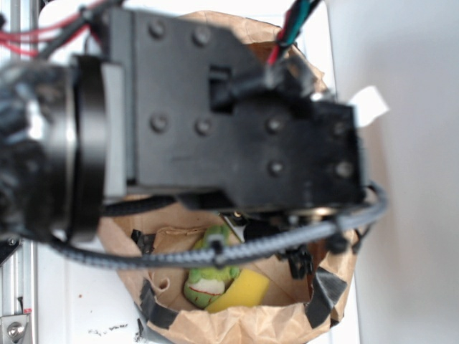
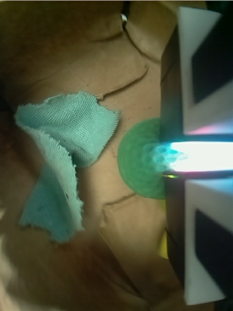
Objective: Grab the green ball.
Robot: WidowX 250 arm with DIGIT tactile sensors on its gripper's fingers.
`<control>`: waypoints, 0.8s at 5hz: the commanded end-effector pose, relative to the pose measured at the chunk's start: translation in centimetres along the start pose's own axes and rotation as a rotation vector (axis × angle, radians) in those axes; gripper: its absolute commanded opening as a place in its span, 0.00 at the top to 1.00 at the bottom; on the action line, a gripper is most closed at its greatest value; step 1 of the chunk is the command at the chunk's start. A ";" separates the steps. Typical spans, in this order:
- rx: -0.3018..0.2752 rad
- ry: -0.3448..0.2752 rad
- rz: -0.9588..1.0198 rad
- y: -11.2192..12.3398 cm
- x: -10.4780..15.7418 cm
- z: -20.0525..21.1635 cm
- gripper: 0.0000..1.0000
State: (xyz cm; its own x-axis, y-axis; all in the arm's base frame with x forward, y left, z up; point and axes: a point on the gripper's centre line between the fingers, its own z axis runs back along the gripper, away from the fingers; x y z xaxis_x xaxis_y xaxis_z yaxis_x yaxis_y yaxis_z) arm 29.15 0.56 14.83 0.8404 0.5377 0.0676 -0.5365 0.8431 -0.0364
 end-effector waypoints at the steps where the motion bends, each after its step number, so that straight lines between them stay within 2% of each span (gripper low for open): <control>1: 0.048 -0.008 -0.277 2.2 1.0 6.2 1.00; 2: 0.070 0.043 -0.336 3.0 1.3 7.5 1.00; 3: 0.068 0.045 -0.350 3.8 1.3 8.2 1.00; 4: 0.039 -0.045 -0.368 4.8 0.8 8.9 1.00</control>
State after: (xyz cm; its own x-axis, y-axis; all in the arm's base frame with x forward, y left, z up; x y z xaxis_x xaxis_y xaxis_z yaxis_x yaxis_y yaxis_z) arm 26.57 3.23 21.51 0.9833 0.1747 0.0504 -0.1766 0.9837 0.0345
